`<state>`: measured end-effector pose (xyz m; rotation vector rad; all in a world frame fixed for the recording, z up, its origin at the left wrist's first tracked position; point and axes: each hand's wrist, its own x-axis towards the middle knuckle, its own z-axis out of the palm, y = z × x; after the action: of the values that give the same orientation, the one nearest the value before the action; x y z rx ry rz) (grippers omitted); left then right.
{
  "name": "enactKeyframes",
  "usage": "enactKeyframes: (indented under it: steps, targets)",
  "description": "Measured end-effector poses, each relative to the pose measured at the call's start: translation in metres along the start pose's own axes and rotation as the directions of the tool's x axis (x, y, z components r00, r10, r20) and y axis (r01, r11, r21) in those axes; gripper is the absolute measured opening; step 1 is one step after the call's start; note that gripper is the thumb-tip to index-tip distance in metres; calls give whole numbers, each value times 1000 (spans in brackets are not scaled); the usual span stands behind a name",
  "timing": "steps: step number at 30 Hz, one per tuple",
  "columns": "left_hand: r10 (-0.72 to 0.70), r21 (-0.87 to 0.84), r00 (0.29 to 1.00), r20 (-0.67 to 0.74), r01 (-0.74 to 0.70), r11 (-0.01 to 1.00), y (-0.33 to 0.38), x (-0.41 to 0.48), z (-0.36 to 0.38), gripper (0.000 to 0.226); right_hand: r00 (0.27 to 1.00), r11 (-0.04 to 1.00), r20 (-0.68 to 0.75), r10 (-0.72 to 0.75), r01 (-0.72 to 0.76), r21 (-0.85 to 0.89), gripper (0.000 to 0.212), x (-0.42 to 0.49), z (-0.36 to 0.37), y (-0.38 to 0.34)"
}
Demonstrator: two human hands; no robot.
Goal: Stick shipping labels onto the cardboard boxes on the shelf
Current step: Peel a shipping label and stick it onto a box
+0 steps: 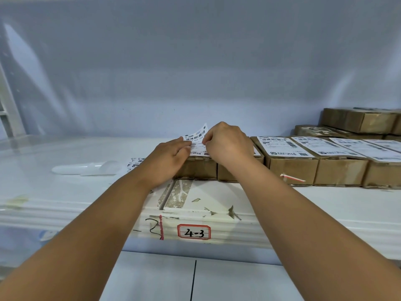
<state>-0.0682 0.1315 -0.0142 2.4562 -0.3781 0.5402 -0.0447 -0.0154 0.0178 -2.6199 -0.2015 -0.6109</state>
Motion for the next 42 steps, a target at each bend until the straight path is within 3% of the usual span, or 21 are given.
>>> enactKeyframes:
  steps: [19,21,25,28,36,42]
  targets:
    - [81,34,997,-8,-80,996,-4,2,1,37,999,992,-11,-47,46,-118,30,-1,1,0]
    - [125,52,992,-29,-124,991,-6,3,1,38,999,993,-12,-48,46,-111,30,-1,1,1]
    - [255,243,963,-87,-227,943,-3,2,3,64,998,992,-39,-59,54,-119,27,-5,0,0]
    - [360,328,931,-55,-324,888,3,2,4,54,994,986,-69,-87,76,-151,24,-9,-1,-2]
    - [353,262,935,-33,-333,906,6,1,5,51,982,976,-107,-156,136,-171,25,-16,-3,0]
    - [324,245,944,-57,-302,922,8,2,5,48,993,987,16,-118,119,-111,28,-11,-6,-1]
